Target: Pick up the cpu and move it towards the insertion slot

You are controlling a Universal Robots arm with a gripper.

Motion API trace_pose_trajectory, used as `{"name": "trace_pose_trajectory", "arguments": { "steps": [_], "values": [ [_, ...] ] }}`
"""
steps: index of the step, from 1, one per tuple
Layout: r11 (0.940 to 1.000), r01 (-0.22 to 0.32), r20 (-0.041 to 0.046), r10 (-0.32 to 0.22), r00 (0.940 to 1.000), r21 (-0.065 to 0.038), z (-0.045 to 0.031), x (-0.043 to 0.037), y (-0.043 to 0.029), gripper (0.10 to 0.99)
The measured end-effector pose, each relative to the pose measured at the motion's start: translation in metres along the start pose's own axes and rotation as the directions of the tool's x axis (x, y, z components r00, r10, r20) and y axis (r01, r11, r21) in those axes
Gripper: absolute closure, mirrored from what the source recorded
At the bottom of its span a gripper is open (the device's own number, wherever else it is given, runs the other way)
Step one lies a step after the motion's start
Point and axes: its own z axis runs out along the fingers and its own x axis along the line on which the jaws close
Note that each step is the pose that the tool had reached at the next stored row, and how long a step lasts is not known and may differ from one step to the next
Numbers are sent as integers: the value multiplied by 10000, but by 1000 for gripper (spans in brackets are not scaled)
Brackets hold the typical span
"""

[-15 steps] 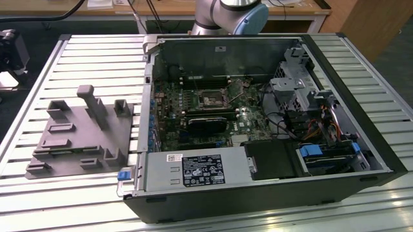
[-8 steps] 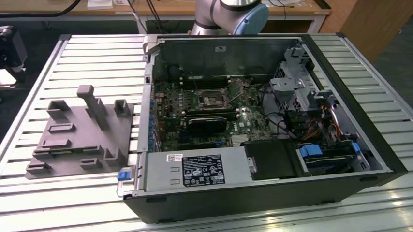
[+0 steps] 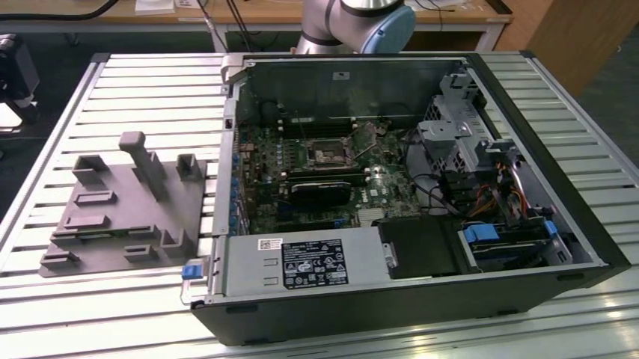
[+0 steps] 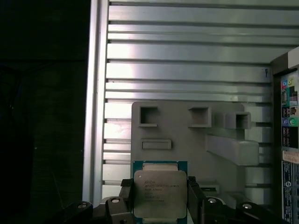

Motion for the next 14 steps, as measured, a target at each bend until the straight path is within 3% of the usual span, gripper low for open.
{"name": "trace_pose_trajectory", "arguments": {
  "steps": [14],
  "values": [
    [10000,-33,4,33,10000,-1,-96,0,14,541]
  ]
}}
